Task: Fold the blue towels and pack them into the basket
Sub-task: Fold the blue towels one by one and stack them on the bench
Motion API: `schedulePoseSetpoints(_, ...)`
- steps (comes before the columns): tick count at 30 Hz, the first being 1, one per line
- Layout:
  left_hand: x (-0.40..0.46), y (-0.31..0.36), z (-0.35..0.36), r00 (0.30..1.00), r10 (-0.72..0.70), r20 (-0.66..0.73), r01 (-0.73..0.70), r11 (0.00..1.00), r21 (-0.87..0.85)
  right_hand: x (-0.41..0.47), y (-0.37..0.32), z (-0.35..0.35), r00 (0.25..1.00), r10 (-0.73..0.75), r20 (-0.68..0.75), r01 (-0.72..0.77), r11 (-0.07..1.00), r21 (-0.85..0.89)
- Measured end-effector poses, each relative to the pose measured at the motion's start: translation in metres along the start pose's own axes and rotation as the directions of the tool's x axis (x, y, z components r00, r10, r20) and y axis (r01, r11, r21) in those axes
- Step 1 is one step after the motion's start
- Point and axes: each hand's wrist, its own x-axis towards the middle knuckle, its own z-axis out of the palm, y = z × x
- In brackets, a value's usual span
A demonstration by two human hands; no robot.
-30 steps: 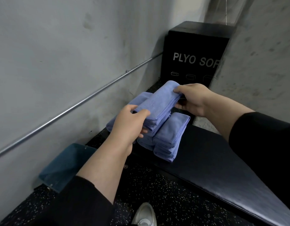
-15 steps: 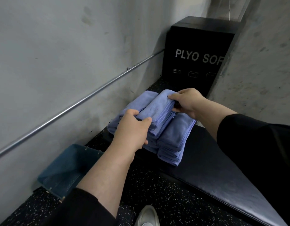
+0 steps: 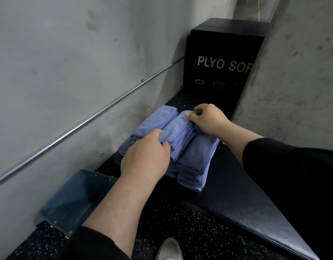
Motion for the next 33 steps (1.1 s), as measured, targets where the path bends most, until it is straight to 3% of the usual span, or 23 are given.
schedulePoseSetpoints(7,-0.002,0.021,-0.001,0.993,0.07,-0.09,-0.08,0.99,-0.113,-0.021,0.007,-0.025,0.972,-0.027,-0.235,0.07,0.982,0.176)
schedulePoseSetpoints(13,-0.017,0.064,0.024,0.977,0.211,-0.041,-0.214,0.947,-0.239,-0.085,0.045,-0.064,0.953,-0.006,-0.302,0.081,0.968,0.237)
schedulePoseSetpoints(24,-0.065,0.17,0.1,0.889,0.441,0.122,-0.402,0.881,-0.25,-0.242,0.201,-0.145,0.947,0.188,-0.259,-0.167,0.981,0.103)
schedulePoseSetpoints(30,-0.11,0.234,0.148,0.792,0.562,0.239,-0.51,0.824,-0.248,-0.316,0.282,-0.184,0.953,0.235,-0.194,-0.273,0.94,-0.206)
schedulePoseSetpoints(33,-0.125,0.258,0.172,0.753,0.593,0.285,-0.533,0.803,-0.265,-0.332,0.313,-0.207,0.927,0.274,-0.257,-0.339,0.904,-0.259)
